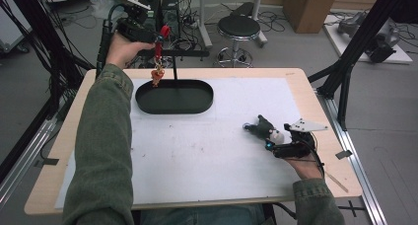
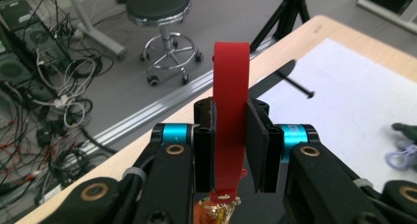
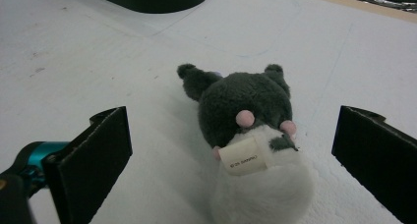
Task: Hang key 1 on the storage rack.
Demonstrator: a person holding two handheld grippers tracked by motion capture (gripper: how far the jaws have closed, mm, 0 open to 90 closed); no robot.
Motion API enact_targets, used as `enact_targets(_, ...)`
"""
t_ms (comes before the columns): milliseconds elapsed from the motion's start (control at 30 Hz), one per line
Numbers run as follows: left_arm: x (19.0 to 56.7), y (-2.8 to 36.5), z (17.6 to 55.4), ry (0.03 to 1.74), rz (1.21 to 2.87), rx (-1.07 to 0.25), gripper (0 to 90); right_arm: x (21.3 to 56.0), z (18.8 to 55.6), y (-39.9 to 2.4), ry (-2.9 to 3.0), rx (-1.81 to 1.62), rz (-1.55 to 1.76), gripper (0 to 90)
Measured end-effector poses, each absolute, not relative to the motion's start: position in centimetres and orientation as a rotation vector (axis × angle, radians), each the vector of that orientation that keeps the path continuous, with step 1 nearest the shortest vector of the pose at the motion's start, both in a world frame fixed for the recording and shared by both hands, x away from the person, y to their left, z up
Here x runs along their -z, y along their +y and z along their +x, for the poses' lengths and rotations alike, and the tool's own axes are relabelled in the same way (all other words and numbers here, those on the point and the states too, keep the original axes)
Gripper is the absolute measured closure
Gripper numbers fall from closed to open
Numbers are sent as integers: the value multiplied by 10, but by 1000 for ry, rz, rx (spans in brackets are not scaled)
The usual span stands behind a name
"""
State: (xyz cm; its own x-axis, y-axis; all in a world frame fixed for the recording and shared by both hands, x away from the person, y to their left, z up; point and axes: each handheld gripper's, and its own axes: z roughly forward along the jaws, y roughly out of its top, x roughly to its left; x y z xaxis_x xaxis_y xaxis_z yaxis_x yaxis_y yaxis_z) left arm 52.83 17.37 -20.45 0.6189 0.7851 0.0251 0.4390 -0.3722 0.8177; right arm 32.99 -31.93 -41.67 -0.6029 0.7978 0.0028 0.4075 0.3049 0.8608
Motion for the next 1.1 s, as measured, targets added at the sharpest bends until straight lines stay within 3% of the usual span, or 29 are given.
enact_targets(467,213,163,551,1006,1986,-604,747,418,326,-328,2131,-1217,1123,5)
enact_targets(600,215,167,556,1026,1959,-563,740,418,323,-331,2131,-1234,1145,5)
enact_targets(633,215,170,555,1026,1940,-536,701,418,323,-332,2129,-1239,1147,5)
enact_targets(667,215,172,555,1035,1921,-504,567,418,322,-332,2128,-1246,1160,5)
enact_targets(733,216,174,555,1031,1910,-480,391,418,322,-333,2122,-1257,1161,5)
enact_targets(900,221,185,547,977,1847,-333,43,418,322,-334,2122,-1268,1166,5)
enact_targets(967,226,186,541,956,1917,-330,17,418,322,-333,2129,-1257,1157,5)
enact_targets(1100,226,191,534,958,1907,-339,17,418,323,-330,2135,-1266,1159,5)
